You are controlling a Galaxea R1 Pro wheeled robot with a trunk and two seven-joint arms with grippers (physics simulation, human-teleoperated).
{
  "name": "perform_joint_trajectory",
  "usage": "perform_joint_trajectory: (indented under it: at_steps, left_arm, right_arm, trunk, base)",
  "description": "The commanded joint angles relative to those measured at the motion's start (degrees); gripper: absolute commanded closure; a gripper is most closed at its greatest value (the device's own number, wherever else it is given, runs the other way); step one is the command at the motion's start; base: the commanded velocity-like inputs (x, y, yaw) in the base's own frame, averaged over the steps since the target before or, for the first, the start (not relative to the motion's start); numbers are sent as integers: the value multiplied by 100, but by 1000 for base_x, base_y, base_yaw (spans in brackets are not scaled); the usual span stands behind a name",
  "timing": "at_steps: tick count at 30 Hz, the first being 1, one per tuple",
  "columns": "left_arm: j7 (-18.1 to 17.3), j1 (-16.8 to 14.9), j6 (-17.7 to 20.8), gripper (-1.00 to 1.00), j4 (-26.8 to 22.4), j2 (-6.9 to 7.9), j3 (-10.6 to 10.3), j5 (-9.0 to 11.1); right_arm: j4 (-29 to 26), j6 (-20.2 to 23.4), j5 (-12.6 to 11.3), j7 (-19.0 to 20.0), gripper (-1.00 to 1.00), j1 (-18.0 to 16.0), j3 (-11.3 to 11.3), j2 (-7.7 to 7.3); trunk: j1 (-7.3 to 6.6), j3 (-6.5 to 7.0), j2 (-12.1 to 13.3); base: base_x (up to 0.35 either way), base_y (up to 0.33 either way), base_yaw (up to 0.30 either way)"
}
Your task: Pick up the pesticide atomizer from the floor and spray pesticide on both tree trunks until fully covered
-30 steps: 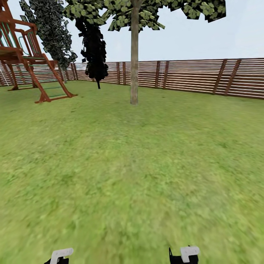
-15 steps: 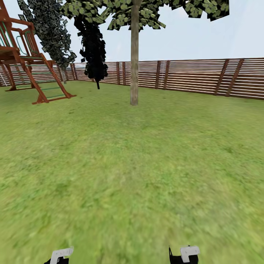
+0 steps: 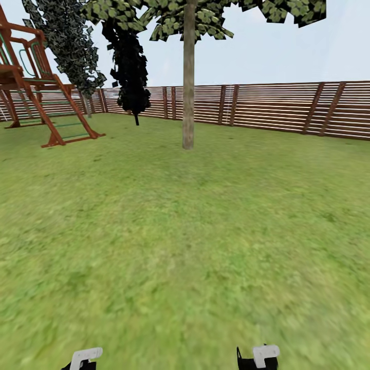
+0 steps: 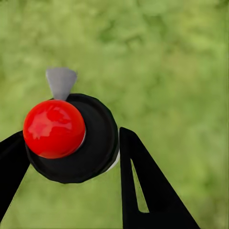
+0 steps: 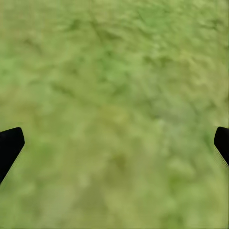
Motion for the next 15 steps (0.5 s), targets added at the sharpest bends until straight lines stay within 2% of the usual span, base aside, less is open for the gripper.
perform_joint_trajectory:
  at_steps: [1, 15]
  left_arm:
    - [-5, -5, -24, 100, 5, 0, 45, -61]
    - [-5, -5, -24, 100, 13, 1, 48, -61]
  right_arm:
    - [5, 0, 48, -60, -100, -4, 20, 1]
    - [5, 0, 48, -61, -100, -4, 20, 1]
  trunk:
    - [3, -5, -2]
    - [3, -5, -2]
  base:
    - [339, 0, 0]
    - [339, 0, 0]
